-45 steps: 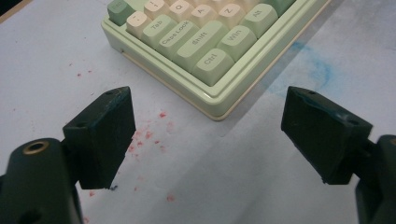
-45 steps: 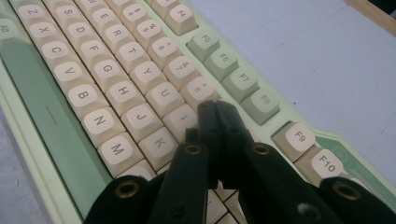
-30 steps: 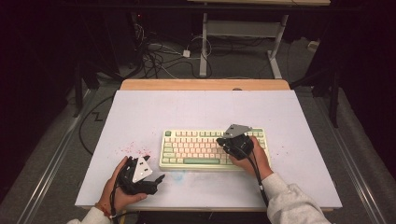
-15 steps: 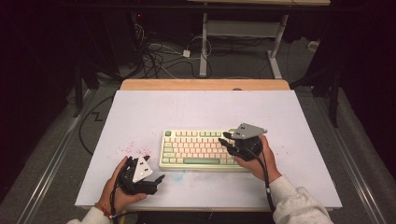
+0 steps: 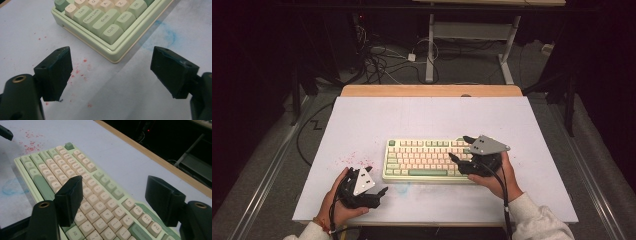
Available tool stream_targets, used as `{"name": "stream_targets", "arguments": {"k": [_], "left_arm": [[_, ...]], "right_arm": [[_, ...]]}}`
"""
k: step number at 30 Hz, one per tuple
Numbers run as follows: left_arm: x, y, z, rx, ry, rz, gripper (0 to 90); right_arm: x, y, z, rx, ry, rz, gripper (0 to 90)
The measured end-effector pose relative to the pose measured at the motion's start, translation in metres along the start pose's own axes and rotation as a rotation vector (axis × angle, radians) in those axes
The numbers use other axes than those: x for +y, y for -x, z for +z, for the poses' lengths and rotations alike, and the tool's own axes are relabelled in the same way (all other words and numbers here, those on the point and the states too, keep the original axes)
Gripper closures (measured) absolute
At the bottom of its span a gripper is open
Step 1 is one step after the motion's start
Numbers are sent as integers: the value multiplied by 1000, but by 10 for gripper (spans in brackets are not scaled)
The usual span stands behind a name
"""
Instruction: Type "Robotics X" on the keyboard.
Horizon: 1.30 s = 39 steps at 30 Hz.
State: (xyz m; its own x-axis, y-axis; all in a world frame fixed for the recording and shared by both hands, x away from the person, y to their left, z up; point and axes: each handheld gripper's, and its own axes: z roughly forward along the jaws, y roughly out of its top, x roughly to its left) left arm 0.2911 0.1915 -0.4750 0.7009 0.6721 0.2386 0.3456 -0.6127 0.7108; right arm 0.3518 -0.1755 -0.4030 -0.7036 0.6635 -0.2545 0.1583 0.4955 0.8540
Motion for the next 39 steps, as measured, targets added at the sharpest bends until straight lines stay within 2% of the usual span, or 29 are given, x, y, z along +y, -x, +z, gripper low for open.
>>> {"name": "stream_targets", "arguments": {"k": [7,11,15,18,19,21,25,33,35,39], "left_arm": [[1,-1,-2,15,13,-14,195],[2,-1,-3,21,15,-17,205],[5,-4,-3,26,20,-42,238],[9,-7,-6,12,34,-72,262],[11,-8,-8,12,45,-69,278],[15,-10,-9,-12,51,-96,317],[25,-13,-10,-22,62,-101,375],[46,-16,-5,-56,39,-94,501],[50,-16,-4,-71,45,-83,554],[60,-14,-4,-83,61,-52,756]], "right_arm": [[-9,-1,-16,-24,7,-12,240],[-16,-1,-25,-43,9,-22,242],[-25,-2,-34,-51,15,-24,243],[-30,-3,-40,-62,10,-30,243],[-32,-4,-42,-69,8,-30,244],[-36,-4,-46,-78,11,-26,244],[-45,-5,-53,-85,1,-18,244],[-58,-4,-64,-99,-14,7,246],[-61,-5,-64,-93,-24,4,246],[-65,-7,-64,-82,-44,7,246]]}}
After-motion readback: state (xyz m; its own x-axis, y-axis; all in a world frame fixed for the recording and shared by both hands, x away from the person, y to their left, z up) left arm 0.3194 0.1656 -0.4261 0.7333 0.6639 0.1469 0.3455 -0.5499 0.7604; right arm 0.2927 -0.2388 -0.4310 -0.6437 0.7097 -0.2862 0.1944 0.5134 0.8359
